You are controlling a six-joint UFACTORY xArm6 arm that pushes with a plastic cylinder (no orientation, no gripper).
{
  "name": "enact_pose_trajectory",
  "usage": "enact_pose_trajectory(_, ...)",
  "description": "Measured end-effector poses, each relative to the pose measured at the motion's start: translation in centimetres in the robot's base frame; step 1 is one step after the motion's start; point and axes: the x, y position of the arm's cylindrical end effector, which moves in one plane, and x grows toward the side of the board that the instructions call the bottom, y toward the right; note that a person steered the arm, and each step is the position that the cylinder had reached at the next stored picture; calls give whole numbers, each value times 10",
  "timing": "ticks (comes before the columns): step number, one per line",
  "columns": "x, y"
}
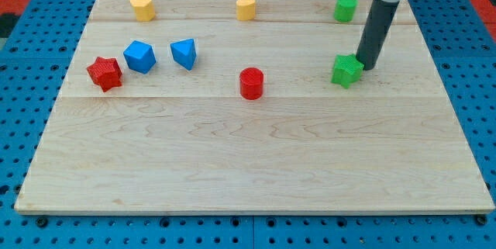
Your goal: Move the green star towards the bottom left of the board
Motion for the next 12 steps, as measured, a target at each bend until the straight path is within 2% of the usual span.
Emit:
enact_pose_trajectory(1,20,-72)
enact_pose_trajectory(3,-7,-114)
enact_pose_trajectory(4,35,-140)
enact_pose_trajectory(5,75,-140)
enact_pose_trajectory(6,89,-134)
enact_pose_trajectory(7,100,-101)
enact_pose_trajectory(8,121,-124)
enact_pose_trajectory(9,121,-217)
enact_pose_trajectory(10,139,-212)
enact_pose_trajectory(11,140,-177)
enact_pose_trajectory(12,168,-178)
